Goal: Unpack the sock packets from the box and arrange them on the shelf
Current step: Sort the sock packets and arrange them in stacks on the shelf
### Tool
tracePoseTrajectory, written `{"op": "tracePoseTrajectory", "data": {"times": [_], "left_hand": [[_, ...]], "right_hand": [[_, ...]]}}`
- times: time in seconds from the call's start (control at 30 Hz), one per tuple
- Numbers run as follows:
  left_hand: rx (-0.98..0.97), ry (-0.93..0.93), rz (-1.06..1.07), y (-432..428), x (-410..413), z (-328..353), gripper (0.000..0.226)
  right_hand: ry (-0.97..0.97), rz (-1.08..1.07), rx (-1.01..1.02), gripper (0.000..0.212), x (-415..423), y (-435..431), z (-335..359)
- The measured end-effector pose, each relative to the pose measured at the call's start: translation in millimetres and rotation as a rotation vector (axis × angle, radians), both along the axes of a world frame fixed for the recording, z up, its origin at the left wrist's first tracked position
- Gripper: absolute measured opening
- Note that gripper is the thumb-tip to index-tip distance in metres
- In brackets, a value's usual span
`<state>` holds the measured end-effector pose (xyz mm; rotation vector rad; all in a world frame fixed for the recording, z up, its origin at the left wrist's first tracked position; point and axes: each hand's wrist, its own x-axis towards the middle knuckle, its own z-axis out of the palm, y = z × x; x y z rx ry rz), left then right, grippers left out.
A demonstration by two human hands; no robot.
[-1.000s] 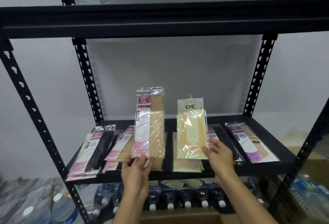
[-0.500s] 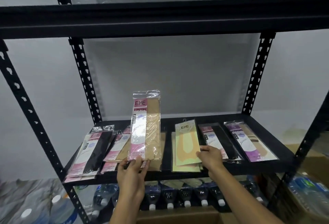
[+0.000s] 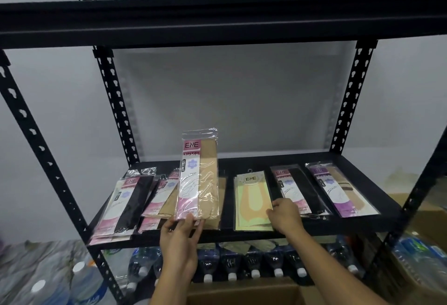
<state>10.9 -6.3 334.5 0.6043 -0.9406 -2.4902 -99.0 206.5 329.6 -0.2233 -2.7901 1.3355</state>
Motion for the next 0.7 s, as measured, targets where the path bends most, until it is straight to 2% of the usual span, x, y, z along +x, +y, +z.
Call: {"op": "tracePoseTrajectory", "data": {"times": [0.23,0.37,0.7], "left_hand": [[0.0,-0.004,-0.003,1.8,2.2,0.6,0.037],[0.008,-0.01,-0.008,2.9,4.2,1.8,0.032],[0.013,-0.027,-0.008,5.0,5.3,0.6,0.036]], "right_hand": [[0.135,0.012,0.141,0.034,5.4,0.5,1.0],[0.235,0.019,0.243,0.03,12.2,3.8,2.0],[0.389,0.054,0.018,0.02,19.6,4.8,6.3]]}}
